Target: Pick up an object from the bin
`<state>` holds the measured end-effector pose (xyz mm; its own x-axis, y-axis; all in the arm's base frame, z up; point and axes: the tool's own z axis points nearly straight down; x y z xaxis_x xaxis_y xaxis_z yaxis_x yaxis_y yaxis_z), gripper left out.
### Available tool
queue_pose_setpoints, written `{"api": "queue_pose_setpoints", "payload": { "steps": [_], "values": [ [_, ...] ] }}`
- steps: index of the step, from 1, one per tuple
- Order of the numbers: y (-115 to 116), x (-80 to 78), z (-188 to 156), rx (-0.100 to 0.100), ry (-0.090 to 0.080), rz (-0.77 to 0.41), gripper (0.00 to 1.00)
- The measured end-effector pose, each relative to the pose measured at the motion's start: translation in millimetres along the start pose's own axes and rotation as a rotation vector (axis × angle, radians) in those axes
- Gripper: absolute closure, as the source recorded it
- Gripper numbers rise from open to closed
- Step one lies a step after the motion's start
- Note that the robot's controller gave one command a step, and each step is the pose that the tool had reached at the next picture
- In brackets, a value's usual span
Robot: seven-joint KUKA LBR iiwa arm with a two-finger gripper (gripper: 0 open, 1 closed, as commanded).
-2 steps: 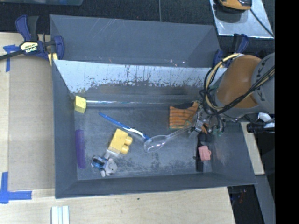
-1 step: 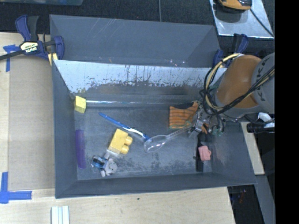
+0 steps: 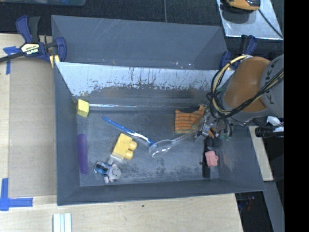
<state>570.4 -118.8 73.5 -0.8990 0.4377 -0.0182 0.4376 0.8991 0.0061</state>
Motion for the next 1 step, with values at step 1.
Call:
{"api": "queue_pose_setpoints", "payload": {
  "steps": [1],
  "values": [
    [-0.5, 0.9, -10.3, 0.000, 0.002, -0.001, 1.00]
  ]
}}
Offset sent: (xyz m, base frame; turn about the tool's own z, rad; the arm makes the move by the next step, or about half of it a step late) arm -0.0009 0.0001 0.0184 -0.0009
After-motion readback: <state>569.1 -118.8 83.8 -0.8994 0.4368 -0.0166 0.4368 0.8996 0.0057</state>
